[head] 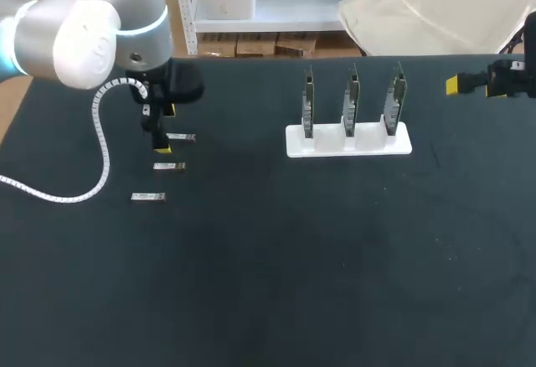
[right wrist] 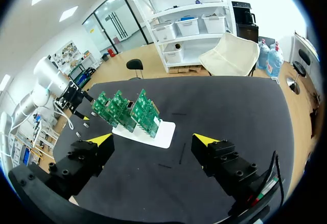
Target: Pick up the optical module with the left hand, and insert it into the network port with the right hand.
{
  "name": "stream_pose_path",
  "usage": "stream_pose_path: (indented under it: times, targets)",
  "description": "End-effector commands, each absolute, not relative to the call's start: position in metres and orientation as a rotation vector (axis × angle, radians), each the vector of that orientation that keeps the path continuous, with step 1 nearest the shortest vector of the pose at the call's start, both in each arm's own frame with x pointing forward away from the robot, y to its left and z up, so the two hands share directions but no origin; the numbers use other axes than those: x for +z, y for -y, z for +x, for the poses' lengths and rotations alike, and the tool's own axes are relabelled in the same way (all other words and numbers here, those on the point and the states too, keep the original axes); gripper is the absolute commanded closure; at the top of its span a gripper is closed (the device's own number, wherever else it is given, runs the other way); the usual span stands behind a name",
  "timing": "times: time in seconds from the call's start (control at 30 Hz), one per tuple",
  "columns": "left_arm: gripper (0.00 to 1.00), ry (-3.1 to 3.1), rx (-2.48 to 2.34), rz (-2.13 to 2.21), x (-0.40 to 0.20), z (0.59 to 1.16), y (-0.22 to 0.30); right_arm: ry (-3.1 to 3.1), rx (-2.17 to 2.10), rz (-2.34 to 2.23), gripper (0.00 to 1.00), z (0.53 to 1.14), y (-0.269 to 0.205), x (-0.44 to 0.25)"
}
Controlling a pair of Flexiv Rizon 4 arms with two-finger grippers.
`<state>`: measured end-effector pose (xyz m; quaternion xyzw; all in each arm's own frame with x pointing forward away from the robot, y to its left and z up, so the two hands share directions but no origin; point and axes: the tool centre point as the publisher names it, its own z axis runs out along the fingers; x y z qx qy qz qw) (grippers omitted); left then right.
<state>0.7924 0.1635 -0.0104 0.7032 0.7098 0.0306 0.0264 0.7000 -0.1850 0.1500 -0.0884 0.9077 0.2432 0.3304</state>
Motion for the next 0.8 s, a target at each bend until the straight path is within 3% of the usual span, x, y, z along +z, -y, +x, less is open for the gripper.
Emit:
stream_pose_path:
  times: [0.03,0.8]
  targets:
    - [0.0,-2.19,0.087,2.195,-0.011,0.794,-0.157,-2.374,0.636,-0.231,0.0,0.7,0.185,0.15]
    - [0.0,-2.225,0.067,2.186,-0.017,0.789,-0.164,-2.374,0.636,-0.231,0.0,0.7,0.185,0.15]
